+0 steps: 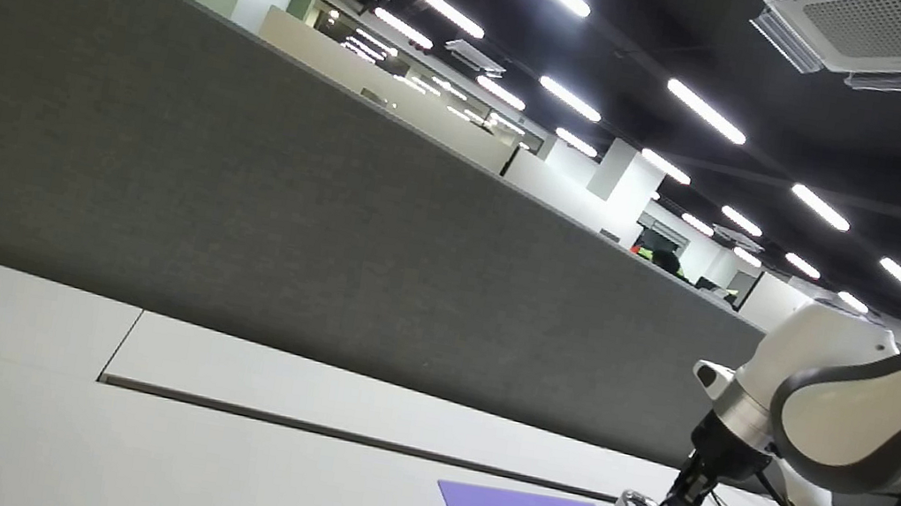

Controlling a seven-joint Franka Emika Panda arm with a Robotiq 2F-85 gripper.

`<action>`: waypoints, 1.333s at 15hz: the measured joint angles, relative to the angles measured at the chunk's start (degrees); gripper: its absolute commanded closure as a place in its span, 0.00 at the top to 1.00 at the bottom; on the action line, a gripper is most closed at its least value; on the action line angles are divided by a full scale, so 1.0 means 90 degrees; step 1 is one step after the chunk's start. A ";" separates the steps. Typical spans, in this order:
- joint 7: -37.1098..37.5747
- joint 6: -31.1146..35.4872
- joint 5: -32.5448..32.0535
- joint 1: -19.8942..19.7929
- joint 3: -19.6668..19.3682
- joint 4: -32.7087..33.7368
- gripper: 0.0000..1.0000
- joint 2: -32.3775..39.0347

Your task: Slide the lid to open the drinking hole of the cup

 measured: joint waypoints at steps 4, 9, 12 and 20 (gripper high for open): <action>0.0000 0.0251 -0.0001 0.0007 0.0004 0.0084 0.00 0.0162; 0.0014 0.0322 -0.0005 0.0027 0.0008 0.0157 0.00 0.0279; 0.0140 0.0391 -0.0213 0.0156 -0.0158 0.0182 0.00 0.0308; 0.0372 0.0462 -0.0321 0.0187 -0.0115 0.0246 0.00 0.0356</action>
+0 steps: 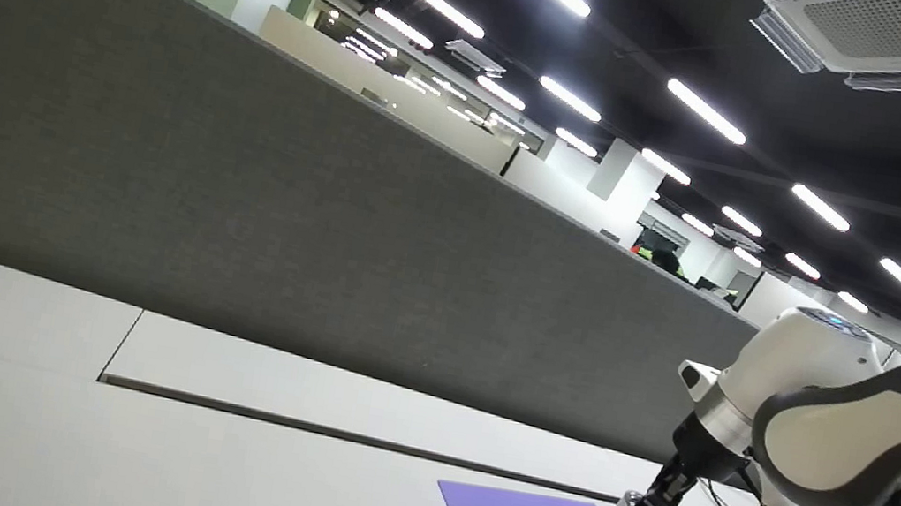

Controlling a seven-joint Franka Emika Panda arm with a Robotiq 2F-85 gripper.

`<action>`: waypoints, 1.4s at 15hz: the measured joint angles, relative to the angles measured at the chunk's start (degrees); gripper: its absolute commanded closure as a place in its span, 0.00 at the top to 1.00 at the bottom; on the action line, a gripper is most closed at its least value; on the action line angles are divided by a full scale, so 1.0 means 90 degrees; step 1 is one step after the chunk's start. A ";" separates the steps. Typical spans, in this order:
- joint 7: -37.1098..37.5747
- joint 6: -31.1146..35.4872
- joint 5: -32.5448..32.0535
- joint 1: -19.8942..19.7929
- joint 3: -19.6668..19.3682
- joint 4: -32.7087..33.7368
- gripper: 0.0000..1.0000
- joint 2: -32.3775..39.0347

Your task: Slide the lid to open the drinking hole of the cup

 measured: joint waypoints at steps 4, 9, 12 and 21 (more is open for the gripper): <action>-0.0854 -0.0635 0.0908 -0.1301 0.1550 0.0225 0.28 -0.0076; -0.1175 -0.1599 0.1375 -0.1677 0.1699 0.0400 0.61 -0.0674; -0.1180 -0.2027 0.1385 -0.1634 0.1509 0.0407 0.81 -0.1078; -0.1261 -0.2692 0.1464 -0.1442 0.1151 0.0407 1.00 -0.1522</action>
